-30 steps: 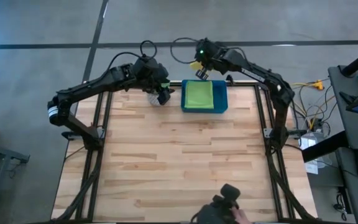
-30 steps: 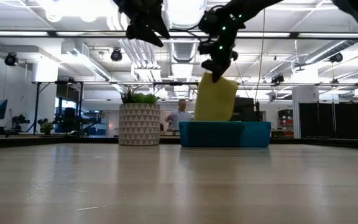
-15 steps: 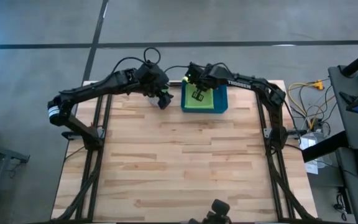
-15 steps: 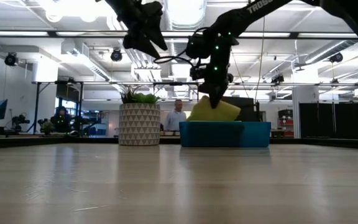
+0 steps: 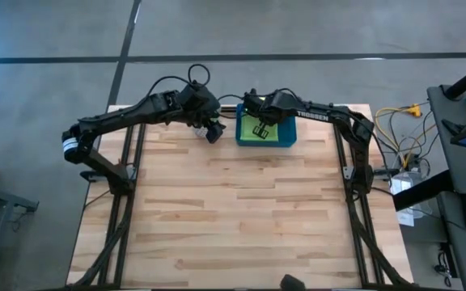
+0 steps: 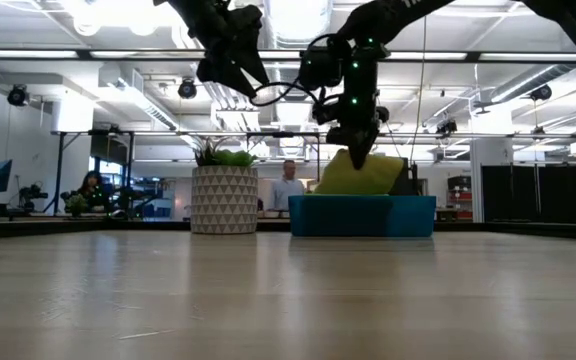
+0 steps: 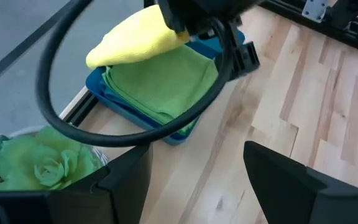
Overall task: Fold microfiber towels
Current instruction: Fold the yellow microfiber towel on top of the green microfiber towel into the dark blue bin
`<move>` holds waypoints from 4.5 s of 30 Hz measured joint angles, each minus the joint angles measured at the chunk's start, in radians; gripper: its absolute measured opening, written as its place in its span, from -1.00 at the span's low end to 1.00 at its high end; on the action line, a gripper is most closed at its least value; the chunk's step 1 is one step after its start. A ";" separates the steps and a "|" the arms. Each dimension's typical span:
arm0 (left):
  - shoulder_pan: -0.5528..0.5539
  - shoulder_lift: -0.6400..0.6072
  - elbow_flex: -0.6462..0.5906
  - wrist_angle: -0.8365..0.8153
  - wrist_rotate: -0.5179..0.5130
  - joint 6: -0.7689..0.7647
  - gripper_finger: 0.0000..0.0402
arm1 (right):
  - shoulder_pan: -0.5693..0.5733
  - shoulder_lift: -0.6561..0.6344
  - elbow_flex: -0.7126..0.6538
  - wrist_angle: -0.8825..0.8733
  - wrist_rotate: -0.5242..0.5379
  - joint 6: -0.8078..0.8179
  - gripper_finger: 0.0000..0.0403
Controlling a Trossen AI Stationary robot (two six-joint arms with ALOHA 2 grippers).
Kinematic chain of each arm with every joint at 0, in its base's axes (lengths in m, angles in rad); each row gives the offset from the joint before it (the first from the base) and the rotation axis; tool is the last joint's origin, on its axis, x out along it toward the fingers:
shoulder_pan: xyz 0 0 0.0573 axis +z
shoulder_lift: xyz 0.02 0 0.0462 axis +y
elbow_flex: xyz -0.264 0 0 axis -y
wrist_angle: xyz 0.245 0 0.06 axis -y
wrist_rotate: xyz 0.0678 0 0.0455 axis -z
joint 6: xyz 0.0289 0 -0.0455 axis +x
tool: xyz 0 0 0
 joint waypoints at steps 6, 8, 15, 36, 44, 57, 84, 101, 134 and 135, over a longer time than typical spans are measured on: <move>-0.001 0.000 0.000 0.000 -0.001 -0.002 0.20 | 0.065 -0.001 -0.008 0.033 -0.013 0.031 -0.96; -0.001 0.000 0.000 0.000 0.000 -0.002 0.20 | 0.079 -0.001 -0.009 0.038 -0.015 0.050 -0.96; -0.003 0.000 0.000 0.000 0.013 -0.007 0.20 | 0.095 -0.002 -0.032 0.080 -0.067 0.072 -0.96; -0.055 0.000 0.000 -0.009 0.028 -0.028 0.20 | 0.125 -0.002 -0.131 0.175 -0.203 -0.024 -0.94; -0.060 0.000 0.000 -0.008 0.027 -0.033 0.20 | 0.114 -0.010 -0.128 0.187 -0.234 -0.022 -0.53; -0.060 0.102 -0.012 0.087 0.095 -0.036 0.12 | -0.008 -0.319 -0.287 0.306 -0.530 -0.006 -0.24; 0.015 0.381 0.014 0.341 0.126 -0.078 -0.92 | -0.184 -0.376 -0.667 0.646 -0.879 0.117 -0.96; 0.030 0.379 0.029 0.357 0.126 -0.081 -0.91 | -0.310 -0.055 -0.308 0.536 -0.772 0.055 -0.96; 0.087 0.474 0.037 0.416 0.133 -0.126 -0.91 | -0.199 -0.160 -0.476 0.434 -0.720 0.071 -0.96; 0.087 0.474 0.037 0.420 0.133 -0.130 -0.91 | -0.199 -0.169 -0.477 0.450 -0.714 0.077 -0.96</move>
